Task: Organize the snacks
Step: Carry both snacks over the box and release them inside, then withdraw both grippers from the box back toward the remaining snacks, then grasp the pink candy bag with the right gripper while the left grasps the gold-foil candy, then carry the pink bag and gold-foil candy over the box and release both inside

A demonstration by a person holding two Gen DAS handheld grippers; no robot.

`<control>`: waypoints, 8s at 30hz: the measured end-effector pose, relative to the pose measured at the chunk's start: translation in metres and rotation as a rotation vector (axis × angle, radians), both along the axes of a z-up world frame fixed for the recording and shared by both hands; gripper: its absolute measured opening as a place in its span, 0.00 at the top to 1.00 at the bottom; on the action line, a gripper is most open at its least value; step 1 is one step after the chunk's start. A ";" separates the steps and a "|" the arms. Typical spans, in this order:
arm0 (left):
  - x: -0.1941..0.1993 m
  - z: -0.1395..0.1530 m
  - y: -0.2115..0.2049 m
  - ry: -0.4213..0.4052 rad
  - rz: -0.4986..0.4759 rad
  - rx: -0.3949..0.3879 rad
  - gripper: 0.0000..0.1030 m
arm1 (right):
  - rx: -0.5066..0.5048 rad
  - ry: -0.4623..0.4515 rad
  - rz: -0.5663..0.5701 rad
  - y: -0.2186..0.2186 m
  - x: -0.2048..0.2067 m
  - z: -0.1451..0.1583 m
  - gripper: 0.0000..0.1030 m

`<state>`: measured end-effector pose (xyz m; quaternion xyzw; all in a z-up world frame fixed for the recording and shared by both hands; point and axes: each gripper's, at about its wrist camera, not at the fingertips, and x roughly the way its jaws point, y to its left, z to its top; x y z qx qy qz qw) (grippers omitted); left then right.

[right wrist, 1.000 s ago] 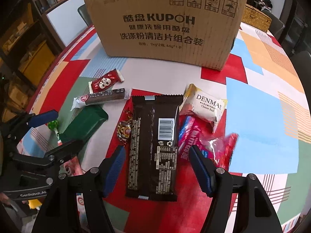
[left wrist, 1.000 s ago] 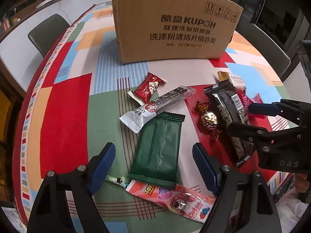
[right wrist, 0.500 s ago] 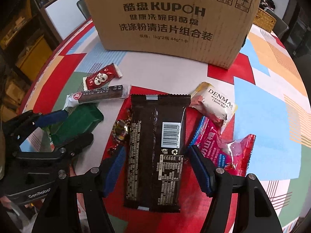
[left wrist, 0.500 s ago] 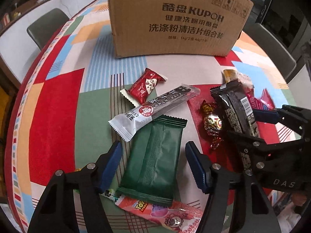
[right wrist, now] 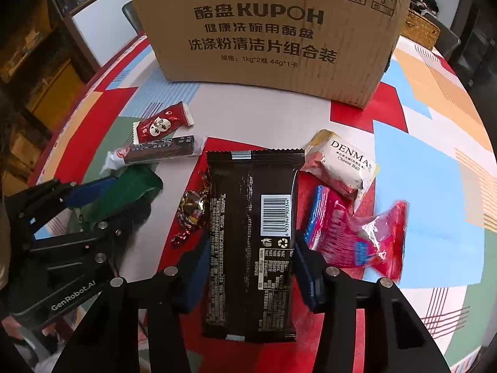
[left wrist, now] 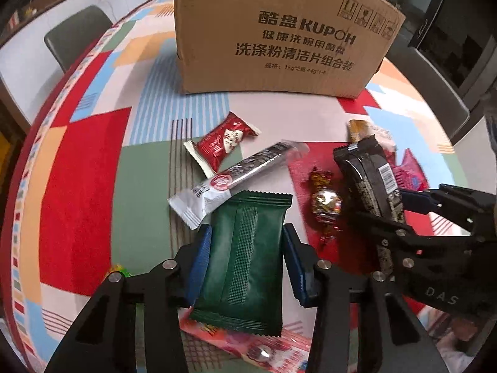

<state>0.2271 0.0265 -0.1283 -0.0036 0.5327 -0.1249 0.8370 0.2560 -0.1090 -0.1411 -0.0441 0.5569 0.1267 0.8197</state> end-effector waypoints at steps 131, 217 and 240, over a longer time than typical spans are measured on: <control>-0.009 0.115 -0.045 -0.305 -0.079 0.033 0.35 | 0.073 -0.282 -0.082 -0.076 -0.012 0.102 0.43; -0.005 0.096 -0.055 -0.242 -0.130 -0.039 0.78 | 0.132 -0.231 -0.103 -0.081 -0.015 0.080 0.63; 0.035 0.192 -0.036 -0.524 -0.061 -0.023 0.78 | 0.206 -0.483 -0.087 -0.063 0.023 0.165 0.63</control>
